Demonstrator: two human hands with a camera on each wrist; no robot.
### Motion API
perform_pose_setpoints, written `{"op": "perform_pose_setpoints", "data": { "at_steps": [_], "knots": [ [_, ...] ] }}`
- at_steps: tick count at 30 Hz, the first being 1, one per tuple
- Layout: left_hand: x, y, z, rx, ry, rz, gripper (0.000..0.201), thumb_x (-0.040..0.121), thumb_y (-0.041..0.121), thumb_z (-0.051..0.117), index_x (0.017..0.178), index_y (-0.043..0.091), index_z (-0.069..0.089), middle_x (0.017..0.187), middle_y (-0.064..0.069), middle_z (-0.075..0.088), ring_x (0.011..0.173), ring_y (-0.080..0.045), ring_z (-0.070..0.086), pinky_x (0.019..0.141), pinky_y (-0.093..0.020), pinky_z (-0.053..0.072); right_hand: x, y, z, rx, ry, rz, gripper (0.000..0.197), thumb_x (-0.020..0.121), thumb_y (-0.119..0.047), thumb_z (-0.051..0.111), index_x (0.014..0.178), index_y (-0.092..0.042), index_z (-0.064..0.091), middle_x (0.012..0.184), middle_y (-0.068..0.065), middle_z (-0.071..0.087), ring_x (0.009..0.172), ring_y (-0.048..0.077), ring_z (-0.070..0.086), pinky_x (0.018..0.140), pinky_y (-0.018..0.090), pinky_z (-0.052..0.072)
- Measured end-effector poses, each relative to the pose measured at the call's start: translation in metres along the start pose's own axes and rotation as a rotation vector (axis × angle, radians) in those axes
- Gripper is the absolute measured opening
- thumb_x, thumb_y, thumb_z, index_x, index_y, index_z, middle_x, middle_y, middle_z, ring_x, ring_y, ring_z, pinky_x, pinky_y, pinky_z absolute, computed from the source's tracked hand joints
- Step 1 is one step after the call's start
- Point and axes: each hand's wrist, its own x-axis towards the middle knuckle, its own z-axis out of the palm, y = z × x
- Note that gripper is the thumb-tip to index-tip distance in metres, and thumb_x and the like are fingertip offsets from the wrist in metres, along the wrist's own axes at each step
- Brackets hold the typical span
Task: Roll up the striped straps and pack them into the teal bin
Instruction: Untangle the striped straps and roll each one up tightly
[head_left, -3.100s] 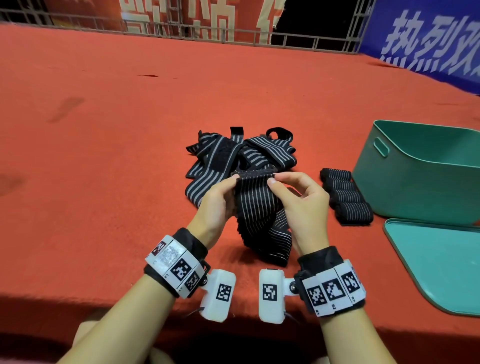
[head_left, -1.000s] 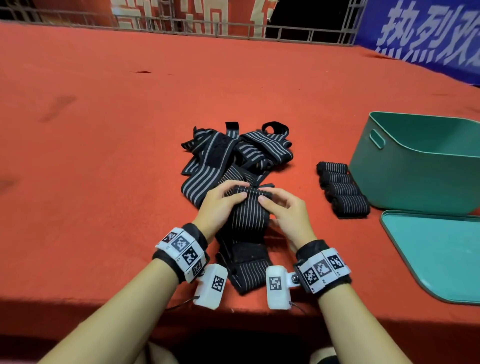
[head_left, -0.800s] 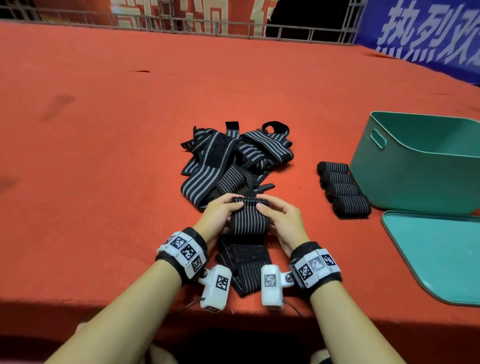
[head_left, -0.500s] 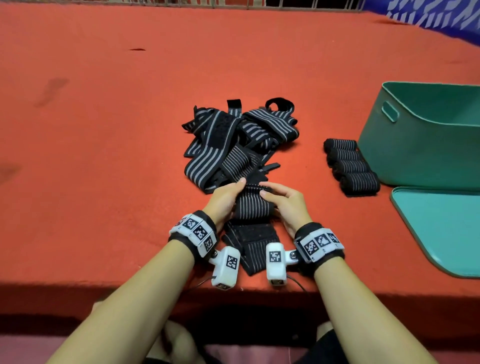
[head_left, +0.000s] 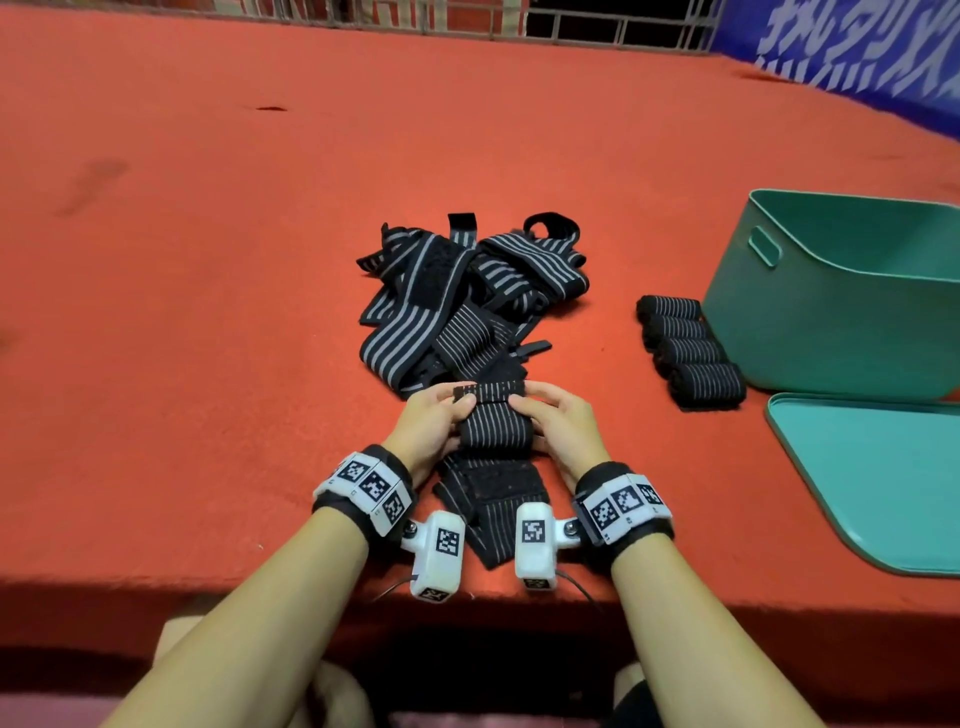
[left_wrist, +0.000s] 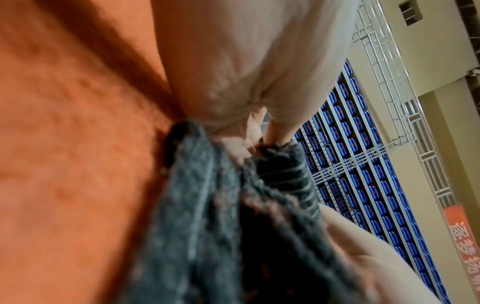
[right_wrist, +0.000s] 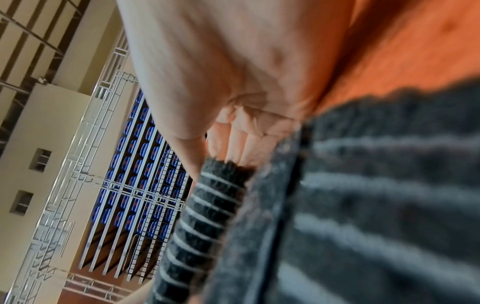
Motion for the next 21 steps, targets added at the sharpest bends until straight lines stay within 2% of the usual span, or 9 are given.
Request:
{"op": "perform_pose_setpoints", "data": {
  "at_steps": [2, 3, 6, 9, 12, 15, 18, 20, 21],
  "knots": [
    [-0.002, 0.002, 0.002, 0.004, -0.035, 0.002, 0.019, 0.105, 0.01, 0.052, 0.115, 0.001, 0.065, 0.072, 0.004, 0.068, 0.054, -0.002, 0.061, 0.049, -0.015, 0.048, 0.001, 0.0, -0.003, 0.052, 0.014, 0.015, 0.017, 0.092, -0.003, 0.069, 0.103, -0.015, 0.075, 0.102, 0.01, 0.078, 0.09, 0.022, 0.075, 0.068, 0.032, 0.059],
    [0.0, 0.004, 0.003, 0.0, -0.051, -0.008, 0.016, 0.104, 0.015, 0.055, 0.111, 0.006, 0.066, 0.068, 0.005, 0.062, 0.052, -0.003, 0.056, 0.049, -0.016, 0.045, 0.002, 0.001, -0.005, 0.08, 0.021, 0.017, 0.018, 0.092, -0.002, 0.068, 0.102, -0.014, 0.075, 0.101, 0.009, 0.078, 0.089, 0.022, 0.074, 0.067, 0.032, 0.059],
    [0.002, 0.014, 0.008, -0.02, -0.093, -0.082, 0.029, 0.098, 0.04, 0.063, 0.109, 0.014, 0.069, 0.078, -0.004, 0.065, 0.063, -0.014, 0.061, 0.063, -0.027, 0.051, 0.006, 0.002, -0.007, 0.116, 0.027, 0.005, 0.019, 0.093, 0.001, 0.065, 0.107, -0.011, 0.073, 0.104, 0.011, 0.076, 0.092, 0.023, 0.073, 0.069, 0.035, 0.06],
    [0.006, 0.026, 0.013, 0.034, -0.083, -0.148, 0.045, 0.1, 0.056, 0.052, 0.113, 0.015, 0.067, 0.065, 0.003, 0.07, 0.053, -0.011, 0.065, 0.052, -0.024, 0.053, 0.012, -0.003, -0.007, 0.111, 0.032, 0.009, 0.021, 0.094, 0.004, 0.062, 0.108, -0.008, 0.071, 0.099, 0.009, 0.075, 0.088, 0.023, 0.072, 0.07, 0.036, 0.061],
    [0.013, 0.037, 0.017, 0.088, -0.068, -0.162, 0.041, 0.103, 0.049, 0.052, 0.114, 0.012, 0.066, 0.059, 0.006, 0.064, 0.048, -0.008, 0.057, 0.045, -0.022, 0.047, 0.018, -0.011, -0.006, 0.103, 0.014, 0.011, 0.025, 0.093, 0.01, 0.057, 0.103, -0.009, 0.071, 0.098, 0.011, 0.072, 0.081, 0.022, 0.071, 0.066, 0.034, 0.06],
    [0.018, 0.039, 0.019, 0.1, -0.061, -0.162, 0.021, 0.102, 0.026, 0.054, 0.109, 0.011, 0.068, 0.057, 0.009, 0.063, 0.045, -0.004, 0.057, 0.045, -0.019, 0.047, 0.023, -0.015, -0.007, 0.124, 0.026, 0.063, 0.03, 0.095, 0.01, 0.049, 0.109, -0.006, 0.069, 0.097, 0.012, 0.07, 0.077, 0.019, 0.069, 0.063, 0.032, 0.058],
    [0.018, 0.032, 0.02, 0.11, -0.025, -0.082, 0.025, 0.103, 0.013, 0.052, 0.12, 0.005, 0.069, 0.064, 0.007, 0.065, 0.048, -0.001, 0.059, 0.044, -0.017, 0.047, 0.026, -0.019, -0.009, 0.248, 0.003, 0.166, 0.028, 0.1, -0.013, 0.051, 0.123, -0.003, 0.064, 0.101, 0.014, 0.072, 0.086, 0.025, 0.07, 0.076, 0.041, 0.057],
    [0.021, 0.023, 0.018, 0.144, -0.004, -0.026, 0.026, 0.106, 0.008, 0.047, 0.124, 0.004, 0.066, 0.068, 0.005, 0.062, 0.046, 0.0, 0.056, 0.041, -0.017, 0.043, 0.027, -0.02, -0.011, 0.206, -0.042, 0.181, 0.032, 0.102, -0.03, 0.058, 0.118, -0.004, 0.069, 0.101, 0.014, 0.076, 0.086, 0.024, 0.072, 0.079, 0.04, 0.058],
    [0.023, 0.021, 0.016, 0.161, 0.0, -0.008, 0.026, 0.106, 0.007, 0.047, 0.124, 0.005, 0.065, 0.071, 0.004, 0.062, 0.048, 0.001, 0.056, 0.041, -0.017, 0.043, 0.028, -0.018, -0.01, 0.145, -0.055, 0.158, 0.031, 0.1, -0.03, 0.063, 0.114, -0.004, 0.071, 0.101, 0.014, 0.077, 0.086, 0.022, 0.073, 0.08, 0.039, 0.059]
  ]
}}
